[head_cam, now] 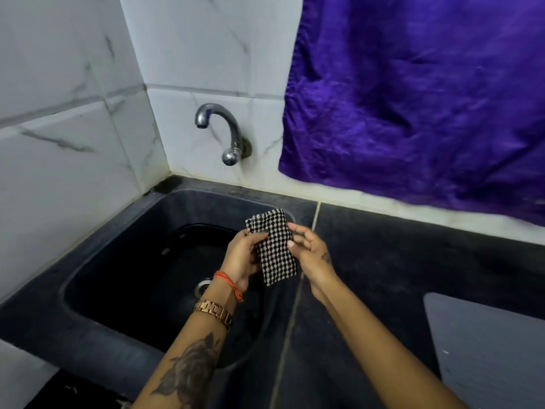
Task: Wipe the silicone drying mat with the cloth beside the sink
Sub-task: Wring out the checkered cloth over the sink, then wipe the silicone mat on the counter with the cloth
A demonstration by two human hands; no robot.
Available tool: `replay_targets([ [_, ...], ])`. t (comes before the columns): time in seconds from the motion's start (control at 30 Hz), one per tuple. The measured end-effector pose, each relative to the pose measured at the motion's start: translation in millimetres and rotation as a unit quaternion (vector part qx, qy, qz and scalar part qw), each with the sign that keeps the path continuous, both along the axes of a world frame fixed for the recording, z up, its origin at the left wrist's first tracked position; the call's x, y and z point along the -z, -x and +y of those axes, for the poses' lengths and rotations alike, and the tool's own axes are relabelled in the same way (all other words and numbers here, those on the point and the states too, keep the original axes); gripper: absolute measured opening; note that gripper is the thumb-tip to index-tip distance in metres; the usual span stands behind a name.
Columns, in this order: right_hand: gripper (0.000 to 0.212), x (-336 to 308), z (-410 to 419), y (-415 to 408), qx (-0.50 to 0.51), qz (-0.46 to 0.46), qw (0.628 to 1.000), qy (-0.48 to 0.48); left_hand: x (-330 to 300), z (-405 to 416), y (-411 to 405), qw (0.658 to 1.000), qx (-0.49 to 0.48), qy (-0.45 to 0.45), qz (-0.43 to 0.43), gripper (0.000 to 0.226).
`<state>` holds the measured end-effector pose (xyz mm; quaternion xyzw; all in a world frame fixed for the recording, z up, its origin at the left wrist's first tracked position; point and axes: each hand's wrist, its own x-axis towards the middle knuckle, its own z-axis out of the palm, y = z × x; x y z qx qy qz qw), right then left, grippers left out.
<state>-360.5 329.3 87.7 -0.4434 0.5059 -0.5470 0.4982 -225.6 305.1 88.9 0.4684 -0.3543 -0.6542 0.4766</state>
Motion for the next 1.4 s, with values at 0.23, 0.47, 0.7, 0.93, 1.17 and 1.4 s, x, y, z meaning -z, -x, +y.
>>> replay_targets([
  [0.23,0.055,20,82,74,-0.003,0.131,0.991,-0.018,7,74,84,0.998,0.055,0.017,0.009,0.014],
  [0.47,0.085,43,147,133,0.006,0.119,0.993,-0.003,16,135,148,0.988,0.155,0.006,-0.017,0.029],
  [0.7,0.042,60,188,189,0.148,-0.031,0.986,-0.062,15,149,211,0.944,0.304,0.067,-0.107,0.012],
  [0.93,0.021,51,219,250,0.29,-0.174,0.936,-0.1,46,124,236,0.939,0.181,0.141,-0.255,0.011],
  [1.17,0.019,60,272,298,0.378,-0.25,0.885,-0.104,89,124,236,0.775,0.218,0.3,-0.511,0.054],
  [1.4,0.019,57,292,342,0.371,-0.291,0.876,-0.102,107,123,249,0.691,0.247,0.316,-0.601,0.093],
])
